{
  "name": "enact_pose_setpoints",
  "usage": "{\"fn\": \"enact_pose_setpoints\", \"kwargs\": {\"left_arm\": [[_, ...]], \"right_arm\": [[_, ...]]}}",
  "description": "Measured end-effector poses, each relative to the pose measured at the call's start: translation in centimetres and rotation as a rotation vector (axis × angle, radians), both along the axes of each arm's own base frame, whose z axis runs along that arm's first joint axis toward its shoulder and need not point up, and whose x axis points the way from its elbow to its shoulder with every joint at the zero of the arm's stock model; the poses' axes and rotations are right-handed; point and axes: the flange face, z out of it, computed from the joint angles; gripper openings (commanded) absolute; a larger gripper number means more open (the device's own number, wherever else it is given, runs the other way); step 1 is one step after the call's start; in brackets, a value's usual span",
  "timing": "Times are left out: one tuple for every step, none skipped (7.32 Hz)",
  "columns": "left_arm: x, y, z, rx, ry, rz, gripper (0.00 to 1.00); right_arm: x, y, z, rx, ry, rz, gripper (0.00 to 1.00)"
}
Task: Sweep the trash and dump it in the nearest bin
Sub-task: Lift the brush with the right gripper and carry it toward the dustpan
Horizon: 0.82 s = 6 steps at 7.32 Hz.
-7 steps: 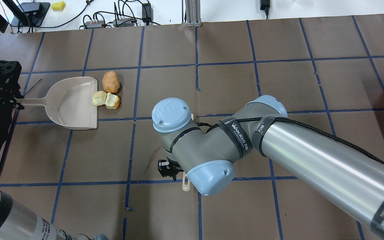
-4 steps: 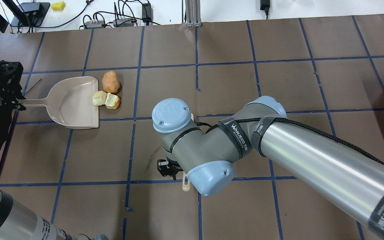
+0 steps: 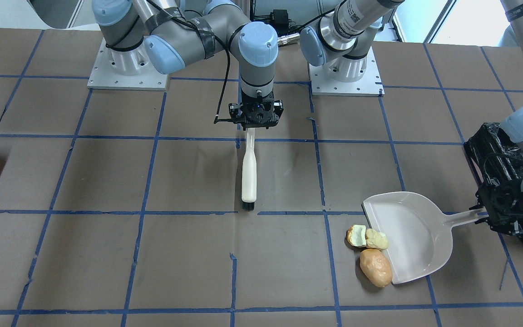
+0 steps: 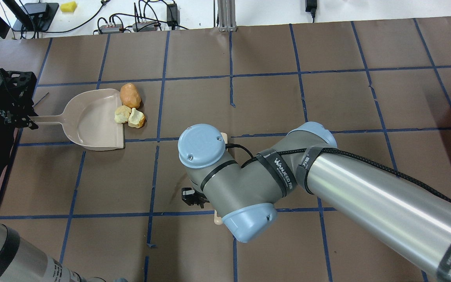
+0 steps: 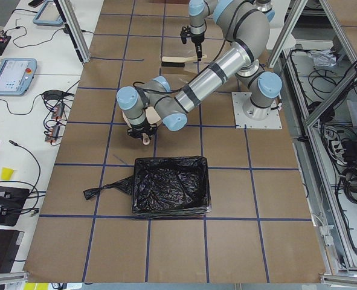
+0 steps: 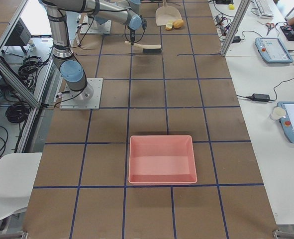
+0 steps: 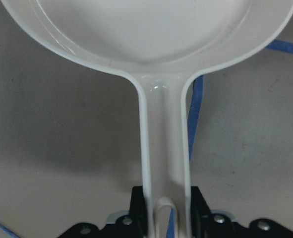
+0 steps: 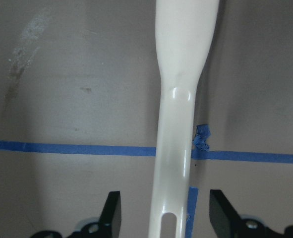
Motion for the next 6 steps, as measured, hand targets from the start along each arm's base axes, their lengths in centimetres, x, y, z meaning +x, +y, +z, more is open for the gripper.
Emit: {"fn": "enact_pose_setpoints", "kwargs": {"left_arm": [[-0.2,0.1,-0.1,0.003,0.0,-0.001,0.12],[-0.3,0.2,-0.3,0.002,-0.002,-0.001,0.12],[-0.4,0.4,-0.4,-0.003,-0.009,-0.002,0.12],[-0.5,0.5,-0.4,-0.007,-0.018,-0.003,0.12],[-0.5,0.5,-0.3,-0.01,-0.023,-0.004,0.12],[-0.6,0.6,-0.3,-0.011,-0.025,-0.004,0.12]], "right_arm": [[-0.4,0.7,-0.8,-0.052,-0.024,0.002,0.72],[-0.9,1.1,-1.4,-0.085,-0.01,0.003,0.71],[-1.2,1.4,-1.6,-0.111,0.025,0.005,0.67],[-1.3,1.7,-1.7,-0.122,0.046,0.01,0.6],[-1.2,1.9,-1.7,-0.126,0.052,0.012,0.47],[-1.1,2.0,-1.7,-0.127,0.049,0.012,0.25]]}}
